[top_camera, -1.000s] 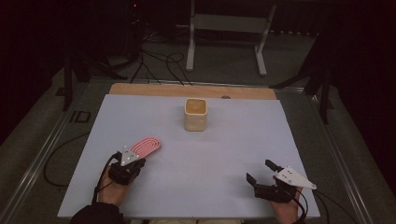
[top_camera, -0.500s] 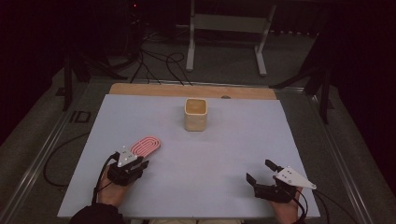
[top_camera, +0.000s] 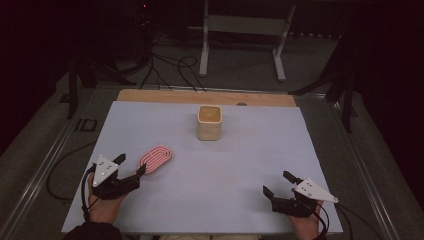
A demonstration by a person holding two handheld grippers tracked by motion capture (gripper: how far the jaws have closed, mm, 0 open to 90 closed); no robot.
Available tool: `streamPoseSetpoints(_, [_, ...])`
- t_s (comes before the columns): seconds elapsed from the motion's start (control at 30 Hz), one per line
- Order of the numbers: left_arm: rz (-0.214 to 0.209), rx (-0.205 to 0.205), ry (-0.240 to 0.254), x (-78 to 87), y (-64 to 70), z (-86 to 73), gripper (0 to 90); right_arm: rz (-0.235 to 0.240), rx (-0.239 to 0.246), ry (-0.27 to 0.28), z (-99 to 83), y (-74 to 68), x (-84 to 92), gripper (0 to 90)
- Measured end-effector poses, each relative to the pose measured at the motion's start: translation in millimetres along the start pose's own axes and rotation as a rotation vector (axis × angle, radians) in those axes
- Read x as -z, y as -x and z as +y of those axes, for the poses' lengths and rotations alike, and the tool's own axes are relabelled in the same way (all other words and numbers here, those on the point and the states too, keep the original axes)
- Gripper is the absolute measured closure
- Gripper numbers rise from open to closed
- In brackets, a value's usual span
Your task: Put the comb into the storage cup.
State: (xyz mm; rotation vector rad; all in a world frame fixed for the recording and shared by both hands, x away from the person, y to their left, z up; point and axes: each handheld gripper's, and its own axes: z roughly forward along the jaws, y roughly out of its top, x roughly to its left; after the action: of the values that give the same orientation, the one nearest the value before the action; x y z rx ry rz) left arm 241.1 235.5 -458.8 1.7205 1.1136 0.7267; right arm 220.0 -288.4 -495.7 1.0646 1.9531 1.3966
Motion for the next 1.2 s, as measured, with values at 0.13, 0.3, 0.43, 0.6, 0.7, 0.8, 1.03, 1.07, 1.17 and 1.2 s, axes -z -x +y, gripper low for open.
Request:
streamPoseSetpoints(0.13, [0.020,-0.007,0.035,10.7,-7.3,1.4,9.3,0.003,0.000,0.002,0.0,-0.1,-0.2,8.4])
streamPoseSetpoints(0.3, [0.026,-0.018,0.028,18.2,-16.1,2.0,0.8,0.009,0.001,0.003,0.1,-0.8,-0.7,8.4])
streamPoseSetpoints(0.43, [0.029,-0.012,0.029,21.2,-20.2,0.2,0.0,0.012,0.002,0.005,0.2,-1.0,-0.8,8.4])
streamPoseSetpoints(0.6, [0.026,-0.008,0.028,22.4,-22.0,-0.2,0.0,0.017,0.007,0.005,0.3,-1.6,-1.4,8.4])
streamPoseSetpoints(0.7, [0.023,-0.005,0.025,22.1,-22.5,-0.2,0.0,0.019,0.009,0.005,0.4,-2.0,-1.9,8.4])
streamPoseSetpoints(0.8, [0.007,0.001,0.003,20.7,-23.1,0.8,0.0,0.019,0.008,0.004,0.3,-1.9,-1.7,8.4])
streamPoseSetpoints(1.03, [-0.006,-0.018,-0.053,17.9,-23.0,4.9,0.0,0.019,0.008,0.001,-0.5,-3.0,-2.6,8.4])
streamPoseSetpoints(1.07, [-0.009,-0.022,-0.064,16.8,-23.2,5.6,0.1,0.019,0.008,0.002,-0.6,-3.2,-2.7,8.4])
streamPoseSetpoints(1.17, [-0.028,-0.039,-0.111,12.3,-22.6,8.2,0.1,0.018,0.007,0.004,-1.1,-3.0,-2.6,8.4])
streamPoseSetpoints(1.2, [-0.035,-0.041,-0.123,11.2,-22.3,9.0,0.1,0.018,0.004,0.003,-1.3,-2.9,-2.6,8.4])
